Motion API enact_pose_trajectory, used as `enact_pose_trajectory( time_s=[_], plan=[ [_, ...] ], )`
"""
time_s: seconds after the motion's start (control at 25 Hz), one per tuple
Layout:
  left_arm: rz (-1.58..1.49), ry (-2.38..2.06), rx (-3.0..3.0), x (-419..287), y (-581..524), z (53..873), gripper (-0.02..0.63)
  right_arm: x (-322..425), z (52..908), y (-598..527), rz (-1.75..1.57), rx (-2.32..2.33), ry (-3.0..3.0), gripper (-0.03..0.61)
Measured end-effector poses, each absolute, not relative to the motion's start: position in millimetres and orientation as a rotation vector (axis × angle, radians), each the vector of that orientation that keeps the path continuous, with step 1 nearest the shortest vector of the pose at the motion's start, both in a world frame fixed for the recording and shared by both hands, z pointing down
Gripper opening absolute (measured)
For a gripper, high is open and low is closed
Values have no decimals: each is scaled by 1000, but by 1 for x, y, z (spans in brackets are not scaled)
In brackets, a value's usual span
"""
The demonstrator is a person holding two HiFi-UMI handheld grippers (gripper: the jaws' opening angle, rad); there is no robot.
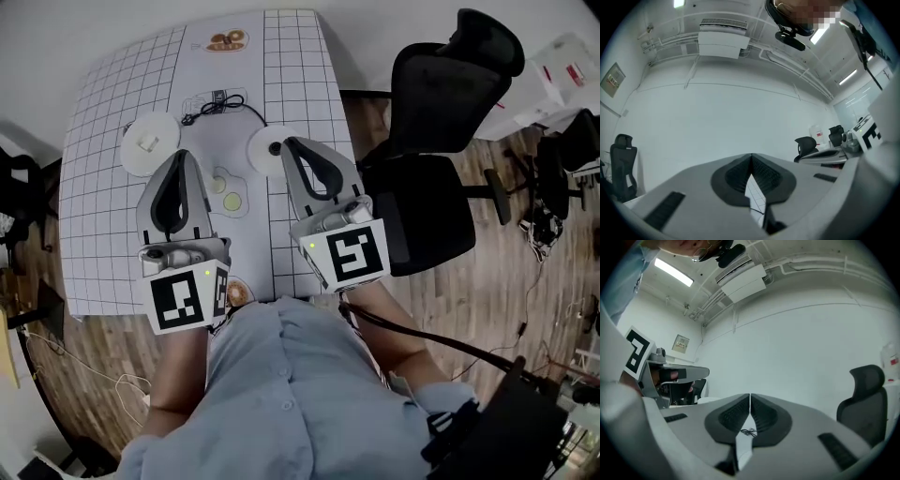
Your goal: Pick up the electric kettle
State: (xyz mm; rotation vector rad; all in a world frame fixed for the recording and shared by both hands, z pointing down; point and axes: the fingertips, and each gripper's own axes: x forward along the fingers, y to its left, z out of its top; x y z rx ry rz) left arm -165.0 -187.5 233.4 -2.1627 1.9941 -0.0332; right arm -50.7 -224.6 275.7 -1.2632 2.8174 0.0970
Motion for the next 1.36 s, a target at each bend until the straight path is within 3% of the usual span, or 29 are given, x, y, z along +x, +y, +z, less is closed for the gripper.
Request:
enact_pose_trajectory(
  time_s=[0.48, 1.36],
  plan=[
    [-44, 1944, -2223, -143, -202, 242, 2, -22, 260, -231, 142, -1369, 2697, 0],
    [-46, 1953, -2229, -155, -202, 244, 2, -33, 260, -230, 103, -1354, 2695, 0]
  ],
)
